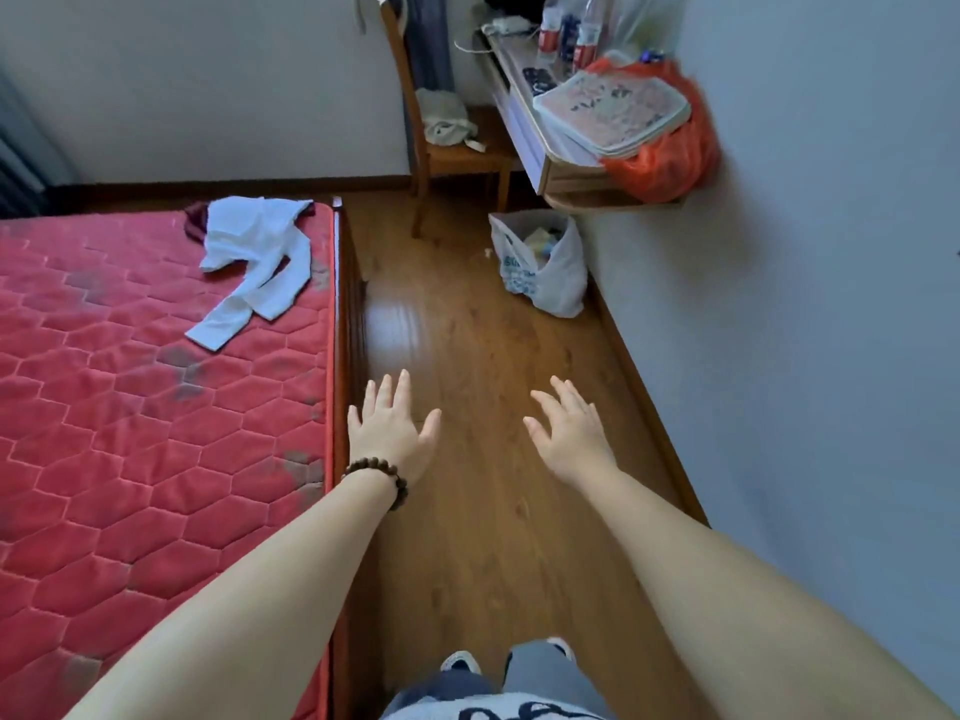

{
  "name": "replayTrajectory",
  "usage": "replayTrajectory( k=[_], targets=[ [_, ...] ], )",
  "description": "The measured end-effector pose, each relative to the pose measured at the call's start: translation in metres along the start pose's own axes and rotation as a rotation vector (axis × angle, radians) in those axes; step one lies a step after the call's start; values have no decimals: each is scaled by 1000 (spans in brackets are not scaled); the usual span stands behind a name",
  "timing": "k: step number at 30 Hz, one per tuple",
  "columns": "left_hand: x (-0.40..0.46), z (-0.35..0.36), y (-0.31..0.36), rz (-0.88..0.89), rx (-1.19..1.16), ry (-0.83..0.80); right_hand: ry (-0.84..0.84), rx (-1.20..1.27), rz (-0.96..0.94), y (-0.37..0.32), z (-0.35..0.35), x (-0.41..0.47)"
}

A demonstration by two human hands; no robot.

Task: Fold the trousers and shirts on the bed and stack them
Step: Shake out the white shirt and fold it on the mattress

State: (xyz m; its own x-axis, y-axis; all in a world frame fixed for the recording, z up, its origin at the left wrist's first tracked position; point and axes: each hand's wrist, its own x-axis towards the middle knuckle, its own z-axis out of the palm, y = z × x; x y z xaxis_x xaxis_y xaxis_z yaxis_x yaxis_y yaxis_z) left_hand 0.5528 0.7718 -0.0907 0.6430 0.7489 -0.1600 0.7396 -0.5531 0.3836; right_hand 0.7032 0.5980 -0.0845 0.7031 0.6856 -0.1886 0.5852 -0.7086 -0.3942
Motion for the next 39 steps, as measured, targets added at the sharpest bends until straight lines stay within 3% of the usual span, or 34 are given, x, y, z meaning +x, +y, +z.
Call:
replayTrajectory(
  k=[23,32,39],
  targets=[
    [404,-54,46,-479,-5,137,-196,-64,-428,-73,-80,512],
    [532,-70,-15,-627,-39,163,-261,-93,-554,-153,-43,668],
    [649,-103,-121,-835,-148,184,-309,-177,-753,-296,-3,808]
  ],
)
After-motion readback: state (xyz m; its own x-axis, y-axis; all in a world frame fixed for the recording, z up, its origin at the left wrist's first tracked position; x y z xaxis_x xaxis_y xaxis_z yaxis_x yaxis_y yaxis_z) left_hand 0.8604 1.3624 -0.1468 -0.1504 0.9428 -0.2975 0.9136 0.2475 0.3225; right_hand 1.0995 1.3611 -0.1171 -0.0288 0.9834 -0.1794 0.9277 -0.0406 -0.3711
